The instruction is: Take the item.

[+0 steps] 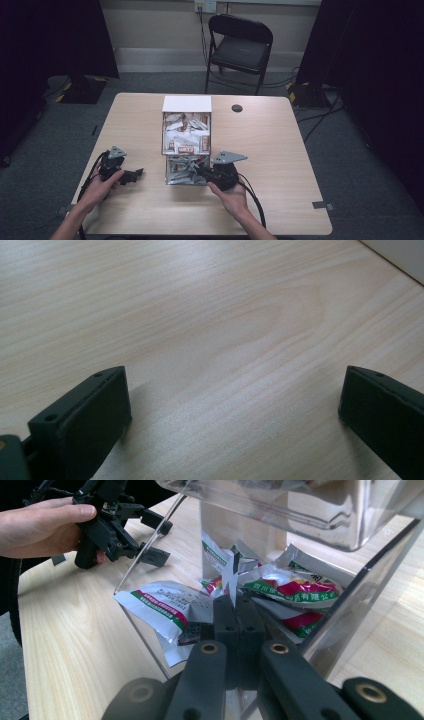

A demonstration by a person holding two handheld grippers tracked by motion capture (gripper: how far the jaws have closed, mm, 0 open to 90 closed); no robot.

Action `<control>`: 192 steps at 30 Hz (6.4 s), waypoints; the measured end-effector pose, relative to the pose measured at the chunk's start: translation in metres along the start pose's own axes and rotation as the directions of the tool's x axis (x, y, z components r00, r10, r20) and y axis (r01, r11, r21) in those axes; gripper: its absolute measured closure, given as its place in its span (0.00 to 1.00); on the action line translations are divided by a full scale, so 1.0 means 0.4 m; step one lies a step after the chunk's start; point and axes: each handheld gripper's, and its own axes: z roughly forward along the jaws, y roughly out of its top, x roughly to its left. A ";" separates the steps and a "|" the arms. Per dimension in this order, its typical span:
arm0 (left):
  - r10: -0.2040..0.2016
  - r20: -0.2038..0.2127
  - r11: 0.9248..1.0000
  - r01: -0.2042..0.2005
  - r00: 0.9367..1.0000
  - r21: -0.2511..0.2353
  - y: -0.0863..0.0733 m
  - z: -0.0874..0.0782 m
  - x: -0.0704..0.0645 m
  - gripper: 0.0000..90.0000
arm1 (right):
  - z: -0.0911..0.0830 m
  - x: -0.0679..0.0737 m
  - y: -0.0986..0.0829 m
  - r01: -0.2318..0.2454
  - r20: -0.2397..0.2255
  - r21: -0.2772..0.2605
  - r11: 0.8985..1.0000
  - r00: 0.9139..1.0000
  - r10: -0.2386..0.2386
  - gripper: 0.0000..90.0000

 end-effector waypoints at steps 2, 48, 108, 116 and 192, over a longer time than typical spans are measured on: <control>0.000 0.000 1.000 0.000 1.000 0.000 0.000 0.000 0.000 0.00 | -0.002 0.000 0.002 -0.001 -0.003 -0.004 1.000 1.000 0.001 1.00; 0.000 0.000 1.000 0.000 1.000 0.000 0.000 0.000 0.000 0.00 | -0.068 0.018 0.033 0.014 -0.044 -0.078 0.997 0.999 -0.017 1.00; 0.000 0.000 1.000 0.000 1.000 0.000 0.000 0.000 0.000 0.00 | -0.247 -0.064 0.015 -0.032 0.055 -0.134 0.990 0.998 0.040 1.00; 0.000 0.000 1.000 0.000 1.000 0.000 0.000 0.000 0.000 0.00 | -0.260 -0.096 0.024 -0.043 0.077 -0.151 0.988 0.996 0.055 1.00; 0.000 0.000 1.000 0.000 1.000 0.000 0.000 0.000 0.000 0.00 | -0.074 -0.382 -0.005 -0.143 0.273 0.020 0.990 0.953 0.132 1.00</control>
